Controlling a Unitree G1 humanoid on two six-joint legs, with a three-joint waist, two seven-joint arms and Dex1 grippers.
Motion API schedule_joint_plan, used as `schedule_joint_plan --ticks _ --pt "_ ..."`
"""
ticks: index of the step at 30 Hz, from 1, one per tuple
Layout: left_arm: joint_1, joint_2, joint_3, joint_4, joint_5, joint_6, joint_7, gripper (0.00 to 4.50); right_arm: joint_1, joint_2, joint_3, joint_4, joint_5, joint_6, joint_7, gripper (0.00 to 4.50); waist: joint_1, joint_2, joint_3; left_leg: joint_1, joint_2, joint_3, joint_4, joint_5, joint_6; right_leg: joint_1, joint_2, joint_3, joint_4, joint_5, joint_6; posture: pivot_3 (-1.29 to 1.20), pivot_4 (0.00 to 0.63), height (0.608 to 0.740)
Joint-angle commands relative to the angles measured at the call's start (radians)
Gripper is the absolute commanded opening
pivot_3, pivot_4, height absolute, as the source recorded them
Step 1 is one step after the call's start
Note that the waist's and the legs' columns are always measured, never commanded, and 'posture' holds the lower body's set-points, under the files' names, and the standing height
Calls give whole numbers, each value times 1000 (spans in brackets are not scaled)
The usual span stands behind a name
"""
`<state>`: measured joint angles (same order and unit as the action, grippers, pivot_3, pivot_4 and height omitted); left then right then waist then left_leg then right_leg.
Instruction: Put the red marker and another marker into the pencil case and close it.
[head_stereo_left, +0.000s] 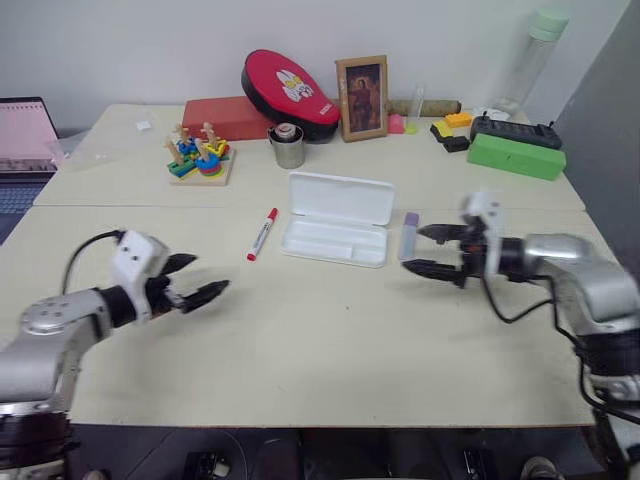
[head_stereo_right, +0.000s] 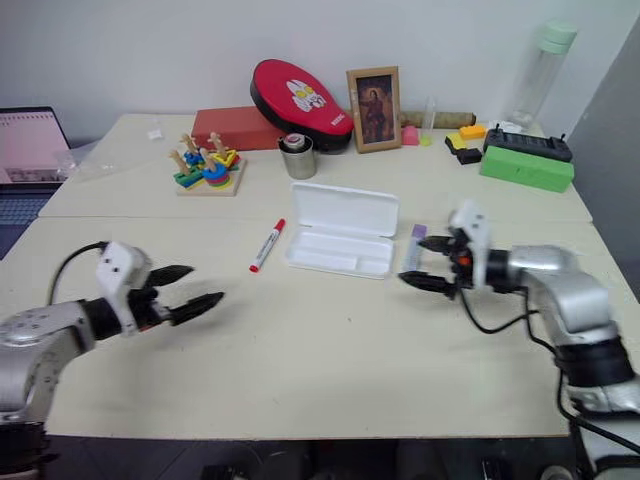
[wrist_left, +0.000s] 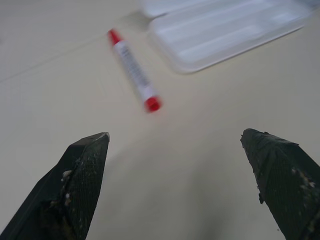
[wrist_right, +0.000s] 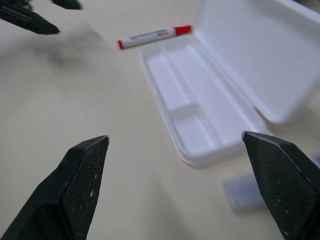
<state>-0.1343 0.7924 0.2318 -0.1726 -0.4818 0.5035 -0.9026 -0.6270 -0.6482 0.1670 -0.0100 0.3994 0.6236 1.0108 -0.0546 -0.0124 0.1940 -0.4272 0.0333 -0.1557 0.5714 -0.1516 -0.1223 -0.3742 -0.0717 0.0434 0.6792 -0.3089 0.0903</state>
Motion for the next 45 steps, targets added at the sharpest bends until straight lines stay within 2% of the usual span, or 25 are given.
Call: schedule_joint_plan --ticks 1,9,12,18,25,28,32,37,45 --pt "-44 -19 -25 -96 -36 23 11 4500 -68 50 80 82 -83 -51 9 4469 4 0 0 -1 0 0 0 0 0 -1 0 0 0 0 0 0 150 740" --pt "-182 -71 -119 -117 -37 41 20 4500 -210 197 222 342 -253 -87 -10 4469 -3 0 0 0 0 -1 0 0 0 0 0 -1 1 0 0 0 150 740" --pt "-206 -100 -106 -119 -75 58 30 4500 -228 221 242 404 -300 -101 -16 3981 -2 0 0 0 0 -1 0 0 0 0 0 0 1 0 0 0 150 740" --pt "-225 -124 -113 -125 -93 70 35 4500 -244 262 252 459 -358 -144 -23 2484 -3 0 0 0 0 -1 0 0 0 0 0 -1 1 0 0 0 150 740" --pt "-245 -125 -91 -122 -113 83 40 4500 -222 273 239 416 -363 -154 -6 624 -3 0 0 0 0 -1 1 0 0 0 0 -1 1 0 0 0 150 740" --pt "-242 -114 -86 -129 -126 92 38 4500 -207 269 231 382 -361 -145 -6 10 -3 0 0 0 0 -1 0 0 0 0 0 -1 1 0 0 0 150 740" --pt "-246 -114 -90 -123 -128 95 39 4500 -176 264 215 325 -357 -157 -9 10 -3 0 0 0 0 -1 1 0 0 0 0 -1 2 0 0 0 150 740" --pt "-247 -103 -92 -136 -139 111 26 4500 -114 247 204 152 -319 -180 37 10 -3 0 0 0 0 -1 0 0 0 0 0 -1 1 0 0 0 150 740" --pt "-84 -8 -26 -253 -205 167 -27 4500 50 159 308 -175 -315 -113 108 10 -4 0 0 0 0 -1 0 0 0 0 0 -1 1 0 0 0 150 740"
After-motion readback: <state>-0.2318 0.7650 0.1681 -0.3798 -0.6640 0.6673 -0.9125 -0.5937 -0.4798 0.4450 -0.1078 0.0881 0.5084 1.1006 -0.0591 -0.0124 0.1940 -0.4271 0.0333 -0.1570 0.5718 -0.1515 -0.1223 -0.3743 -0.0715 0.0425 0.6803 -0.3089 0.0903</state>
